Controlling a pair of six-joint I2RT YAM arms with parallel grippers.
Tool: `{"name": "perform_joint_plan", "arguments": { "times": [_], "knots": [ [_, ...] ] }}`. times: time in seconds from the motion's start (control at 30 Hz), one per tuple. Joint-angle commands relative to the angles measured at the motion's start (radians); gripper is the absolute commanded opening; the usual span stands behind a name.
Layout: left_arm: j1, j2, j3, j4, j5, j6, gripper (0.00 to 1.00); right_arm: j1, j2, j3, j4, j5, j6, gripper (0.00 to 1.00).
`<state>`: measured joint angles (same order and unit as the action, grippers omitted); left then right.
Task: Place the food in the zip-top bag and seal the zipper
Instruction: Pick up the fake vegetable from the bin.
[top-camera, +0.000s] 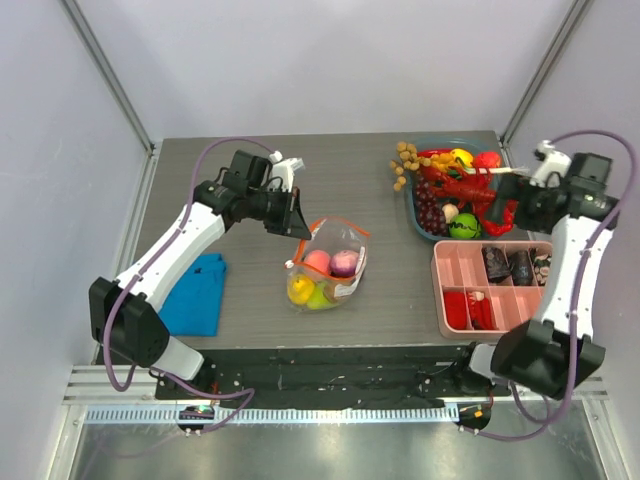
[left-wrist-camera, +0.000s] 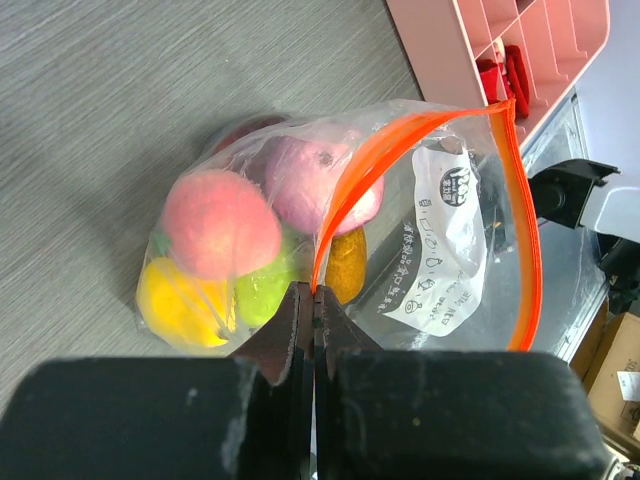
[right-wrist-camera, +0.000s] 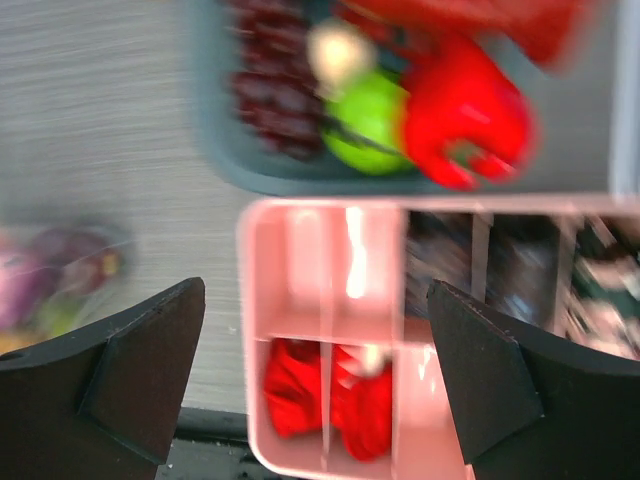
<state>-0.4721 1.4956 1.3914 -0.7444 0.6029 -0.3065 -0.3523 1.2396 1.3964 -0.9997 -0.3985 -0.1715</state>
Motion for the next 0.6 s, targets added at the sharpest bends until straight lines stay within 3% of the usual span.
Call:
{"name": "perform_joint_plan", "arguments": {
  "times": [0.0, 0.27, 0.4, 0.57],
  "knots": [
    [-0.003, -0.041, -0.011, 0.054, 0.028, 0.004, 0.0, -0.209, 0.112, 0.048, -0.114, -0.014, -0.063, 0.97],
    [-0.003, -0.052, -0.043, 0.093, 0.021, -0.009, 0.0, -0.238, 0.319, 0.182, -0.062, 0.135, 0.088, 0.99],
    [-0.003, -0.057, -0.054, 0.088, 0.015, -0.003, 0.0, -0.238, 0.391, 0.219, -0.03, 0.018, 0.148, 1.0],
    [-0.003, -0.06, -0.058, 0.089, 0.017, 0.004, 0.0, -0.214, 0.434, 0.211, 0.032, 0.023, 0.205, 1.0]
  ]
}}
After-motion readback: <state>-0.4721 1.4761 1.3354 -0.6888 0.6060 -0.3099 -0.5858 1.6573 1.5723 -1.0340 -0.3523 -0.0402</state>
